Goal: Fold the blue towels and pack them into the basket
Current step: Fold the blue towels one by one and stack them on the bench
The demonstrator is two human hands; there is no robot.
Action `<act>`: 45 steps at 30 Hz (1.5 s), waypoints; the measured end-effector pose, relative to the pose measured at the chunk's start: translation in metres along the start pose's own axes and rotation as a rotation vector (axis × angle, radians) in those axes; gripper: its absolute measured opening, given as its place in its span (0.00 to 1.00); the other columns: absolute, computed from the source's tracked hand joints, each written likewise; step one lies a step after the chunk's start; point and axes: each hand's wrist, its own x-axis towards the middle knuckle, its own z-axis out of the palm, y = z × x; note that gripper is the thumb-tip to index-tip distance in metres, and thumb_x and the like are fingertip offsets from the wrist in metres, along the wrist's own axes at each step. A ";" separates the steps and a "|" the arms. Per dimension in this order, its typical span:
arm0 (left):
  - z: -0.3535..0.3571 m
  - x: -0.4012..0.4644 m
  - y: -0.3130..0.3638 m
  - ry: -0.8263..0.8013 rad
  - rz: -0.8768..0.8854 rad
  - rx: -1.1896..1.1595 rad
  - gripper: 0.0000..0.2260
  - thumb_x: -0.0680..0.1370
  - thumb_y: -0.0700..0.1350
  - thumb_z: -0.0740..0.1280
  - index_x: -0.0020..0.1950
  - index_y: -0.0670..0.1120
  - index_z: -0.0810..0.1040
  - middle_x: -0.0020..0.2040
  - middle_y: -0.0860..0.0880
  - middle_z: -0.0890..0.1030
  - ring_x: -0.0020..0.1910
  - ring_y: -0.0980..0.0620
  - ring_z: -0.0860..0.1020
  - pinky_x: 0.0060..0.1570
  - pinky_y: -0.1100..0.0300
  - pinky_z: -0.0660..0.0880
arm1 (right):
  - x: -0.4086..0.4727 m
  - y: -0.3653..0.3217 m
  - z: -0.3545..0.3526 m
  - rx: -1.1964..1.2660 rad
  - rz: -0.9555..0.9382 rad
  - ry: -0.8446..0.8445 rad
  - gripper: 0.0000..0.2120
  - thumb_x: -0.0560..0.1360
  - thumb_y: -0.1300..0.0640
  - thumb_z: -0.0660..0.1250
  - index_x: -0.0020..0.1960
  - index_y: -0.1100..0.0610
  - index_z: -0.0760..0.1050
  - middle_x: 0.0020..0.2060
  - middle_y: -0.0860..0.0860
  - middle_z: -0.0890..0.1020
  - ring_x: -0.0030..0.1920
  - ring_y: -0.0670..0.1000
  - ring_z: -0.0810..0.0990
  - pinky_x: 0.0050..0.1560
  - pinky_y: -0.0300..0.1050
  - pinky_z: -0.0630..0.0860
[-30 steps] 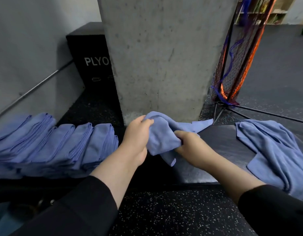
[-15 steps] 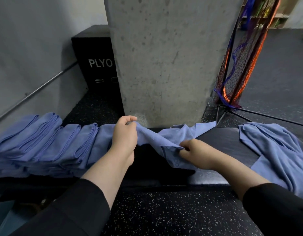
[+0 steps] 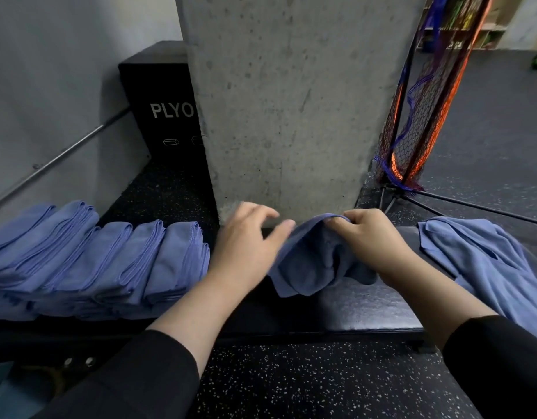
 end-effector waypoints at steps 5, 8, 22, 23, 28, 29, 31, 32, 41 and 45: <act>0.026 -0.018 0.028 -0.342 -0.049 -0.120 0.17 0.75 0.56 0.71 0.63 0.56 0.77 0.55 0.56 0.80 0.55 0.56 0.78 0.53 0.58 0.74 | -0.014 -0.024 -0.003 0.006 -0.002 -0.130 0.17 0.78 0.46 0.67 0.38 0.57 0.81 0.25 0.53 0.78 0.26 0.49 0.75 0.27 0.41 0.70; 0.026 -0.015 0.026 -0.290 -0.122 -0.227 0.07 0.78 0.48 0.70 0.55 0.52 0.80 0.51 0.53 0.82 0.52 0.54 0.80 0.50 0.56 0.76 | -0.022 -0.030 -0.011 -0.019 -0.041 -0.162 0.18 0.78 0.47 0.68 0.35 0.59 0.78 0.23 0.48 0.75 0.24 0.44 0.72 0.26 0.36 0.68; -0.017 -0.028 -0.006 -0.319 0.044 0.041 0.08 0.81 0.52 0.67 0.44 0.52 0.77 0.36 0.54 0.79 0.38 0.55 0.76 0.42 0.56 0.73 | -0.046 -0.004 -0.064 -0.642 -0.137 -0.549 0.17 0.72 0.47 0.73 0.34 0.55 0.71 0.25 0.47 0.69 0.26 0.45 0.65 0.30 0.41 0.62; -0.021 -0.029 -0.012 -0.370 0.070 0.070 0.07 0.81 0.52 0.67 0.44 0.52 0.78 0.38 0.54 0.80 0.40 0.56 0.77 0.44 0.56 0.74 | -0.048 0.001 -0.066 -0.675 -0.114 -0.577 0.17 0.73 0.48 0.72 0.34 0.55 0.70 0.26 0.48 0.70 0.28 0.46 0.65 0.29 0.40 0.62; -0.033 -0.033 -0.043 -0.517 0.100 0.343 0.04 0.81 0.49 0.66 0.47 0.54 0.80 0.45 0.57 0.78 0.47 0.57 0.76 0.50 0.59 0.74 | -0.046 0.024 -0.075 -0.633 0.116 -0.578 0.17 0.78 0.50 0.66 0.33 0.56 0.71 0.26 0.50 0.75 0.26 0.50 0.73 0.31 0.43 0.70; -0.034 -0.033 -0.050 -0.516 0.059 0.391 0.06 0.81 0.48 0.65 0.47 0.53 0.80 0.44 0.56 0.78 0.46 0.56 0.77 0.49 0.58 0.74 | -0.048 0.025 -0.075 -0.624 0.145 -0.576 0.17 0.79 0.51 0.64 0.34 0.57 0.72 0.24 0.49 0.76 0.26 0.51 0.76 0.33 0.44 0.73; -0.035 -0.032 -0.057 -0.488 -0.044 0.442 0.10 0.82 0.49 0.64 0.42 0.49 0.78 0.38 0.52 0.79 0.43 0.50 0.78 0.44 0.54 0.73 | -0.048 0.028 -0.074 -0.522 0.209 -0.575 0.16 0.82 0.55 0.60 0.37 0.59 0.71 0.23 0.51 0.79 0.27 0.53 0.81 0.36 0.45 0.75; -0.036 -0.031 -0.057 -0.473 -0.085 0.438 0.13 0.82 0.49 0.63 0.39 0.47 0.75 0.35 0.50 0.78 0.40 0.47 0.78 0.40 0.53 0.71 | -0.047 0.031 -0.072 -0.414 0.257 -0.553 0.14 0.82 0.57 0.58 0.39 0.60 0.71 0.25 0.53 0.81 0.28 0.55 0.83 0.35 0.45 0.75; -0.019 0.031 0.013 -0.353 -0.586 -0.567 0.12 0.86 0.44 0.53 0.55 0.46 0.76 0.37 0.45 0.85 0.36 0.45 0.84 0.33 0.58 0.78 | 0.015 0.012 -0.056 0.314 0.271 -0.098 0.11 0.81 0.63 0.59 0.54 0.67 0.77 0.44 0.64 0.84 0.45 0.59 0.82 0.43 0.54 0.79; -0.026 0.093 0.039 -0.076 -0.443 -1.017 0.09 0.85 0.41 0.58 0.53 0.51 0.76 0.54 0.51 0.81 0.64 0.46 0.76 0.60 0.42 0.75 | 0.067 -0.030 -0.070 0.382 -0.003 0.257 0.12 0.80 0.55 0.60 0.52 0.47 0.82 0.47 0.46 0.85 0.51 0.49 0.82 0.51 0.52 0.81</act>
